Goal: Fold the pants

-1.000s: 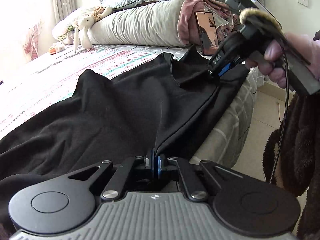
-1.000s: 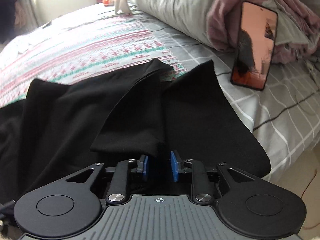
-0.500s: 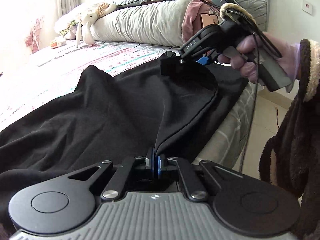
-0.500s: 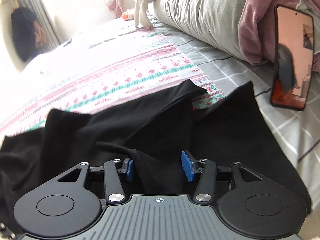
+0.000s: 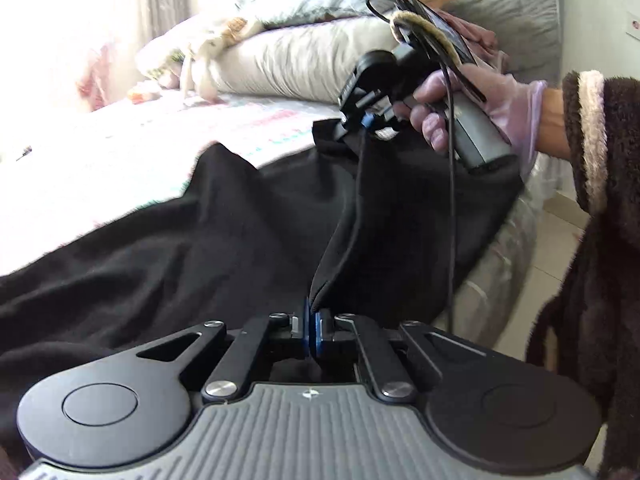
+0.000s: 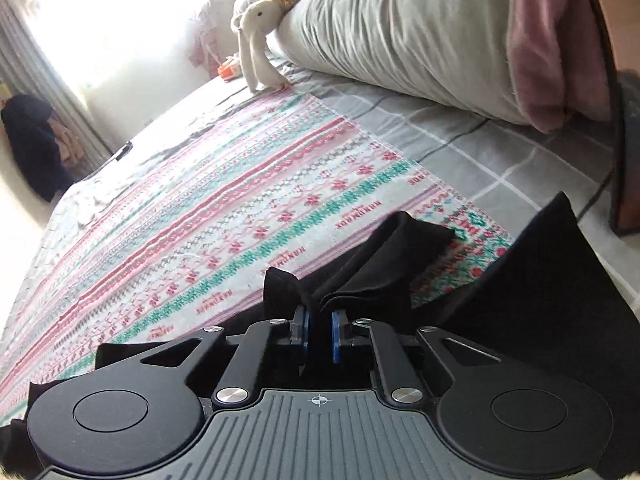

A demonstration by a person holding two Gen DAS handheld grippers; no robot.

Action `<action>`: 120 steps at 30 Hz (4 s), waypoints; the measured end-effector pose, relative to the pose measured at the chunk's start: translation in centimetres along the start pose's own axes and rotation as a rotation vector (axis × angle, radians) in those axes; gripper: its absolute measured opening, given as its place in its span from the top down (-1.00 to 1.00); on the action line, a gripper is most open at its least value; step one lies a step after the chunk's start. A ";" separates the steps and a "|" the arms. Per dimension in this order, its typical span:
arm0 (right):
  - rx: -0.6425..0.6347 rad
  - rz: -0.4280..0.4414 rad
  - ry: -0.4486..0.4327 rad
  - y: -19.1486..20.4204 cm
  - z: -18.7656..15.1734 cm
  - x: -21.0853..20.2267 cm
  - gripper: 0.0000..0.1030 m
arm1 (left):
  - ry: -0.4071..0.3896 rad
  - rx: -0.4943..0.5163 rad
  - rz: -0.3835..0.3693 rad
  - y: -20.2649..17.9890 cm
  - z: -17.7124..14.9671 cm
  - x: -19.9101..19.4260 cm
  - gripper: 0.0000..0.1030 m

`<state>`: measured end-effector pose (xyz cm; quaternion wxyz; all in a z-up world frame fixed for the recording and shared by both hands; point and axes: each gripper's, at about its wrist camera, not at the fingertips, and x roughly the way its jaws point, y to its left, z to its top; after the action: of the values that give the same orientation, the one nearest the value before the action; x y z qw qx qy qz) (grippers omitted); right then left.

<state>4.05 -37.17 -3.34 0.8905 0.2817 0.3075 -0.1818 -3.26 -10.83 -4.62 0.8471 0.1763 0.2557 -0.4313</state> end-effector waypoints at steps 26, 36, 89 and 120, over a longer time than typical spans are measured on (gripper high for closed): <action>-0.080 0.081 -0.137 3.3 3.3 -10.0 0.82 | -0.068 -0.141 -0.031 2.3 0.3 -4.8 0.63; 0.085 -0.223 0.104 -7.0 -3.2 -8.8 0.80 | 0.115 -0.045 -0.108 -0.1 -0.9 -1.7 0.63; -0.347 0.196 0.080 -1.3 -5.2 -12.8 -0.23 | 0.119 -0.155 -0.237 2.5 0.6 -1.4 -0.37; -0.615 -0.442 0.065 -5.0 2.8 -0.8 0.95 | 0.135 -0.165 -0.256 1.0 1.4 1.1 -0.37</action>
<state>2.22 -42.59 -2.94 0.8625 -0.0665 0.4290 -0.2599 -1.47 -11.67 -3.99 0.7776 0.1006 0.3670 -0.5005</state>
